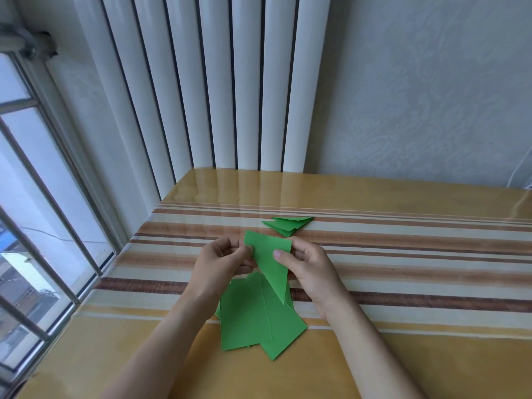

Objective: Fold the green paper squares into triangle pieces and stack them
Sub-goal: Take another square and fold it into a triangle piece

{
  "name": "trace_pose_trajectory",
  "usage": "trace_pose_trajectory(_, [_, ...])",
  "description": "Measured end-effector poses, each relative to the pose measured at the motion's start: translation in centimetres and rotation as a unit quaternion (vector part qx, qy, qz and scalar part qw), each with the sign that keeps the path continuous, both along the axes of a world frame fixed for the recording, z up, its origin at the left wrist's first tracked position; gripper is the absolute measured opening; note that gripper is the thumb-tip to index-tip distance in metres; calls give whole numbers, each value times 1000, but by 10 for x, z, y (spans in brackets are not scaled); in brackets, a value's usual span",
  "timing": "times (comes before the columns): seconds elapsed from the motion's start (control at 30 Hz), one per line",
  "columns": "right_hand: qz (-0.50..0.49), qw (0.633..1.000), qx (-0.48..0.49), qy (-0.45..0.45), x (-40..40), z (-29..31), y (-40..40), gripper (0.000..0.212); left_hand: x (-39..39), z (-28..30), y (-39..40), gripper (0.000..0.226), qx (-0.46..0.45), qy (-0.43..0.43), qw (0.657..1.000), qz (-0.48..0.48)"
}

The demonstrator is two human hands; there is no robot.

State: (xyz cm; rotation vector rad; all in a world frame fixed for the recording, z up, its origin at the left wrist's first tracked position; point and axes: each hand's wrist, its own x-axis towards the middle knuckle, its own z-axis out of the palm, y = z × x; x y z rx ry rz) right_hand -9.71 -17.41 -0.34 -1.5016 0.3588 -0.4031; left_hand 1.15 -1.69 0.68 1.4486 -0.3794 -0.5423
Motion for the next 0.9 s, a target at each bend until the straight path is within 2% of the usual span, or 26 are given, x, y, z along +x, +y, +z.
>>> trace_pose_trajectory(0.23, [-1,1000,-28,-13,2,-1,0,29,-1,5,0,17,-27,54,998,20])
trace_pose_trajectory(0.53, [0,998,-45,-35,2,-1,1,33,1,4,0,9,-32,84,995,42])
trace_pose_trajectory(0.67, [-3,996,-79,-33,2,2,3,35,2,5,-1,5,-54,134,989,36])
trace_pose_trajectory(0.8, [-19,990,-131,-51,4,-1,5,31,1,7,-3,15,-67,168,983,18])
trace_pose_trajectory(0.9, [-36,986,-154,-55,5,-6,1,32,0,9,-2,33,-69,184,981,2])
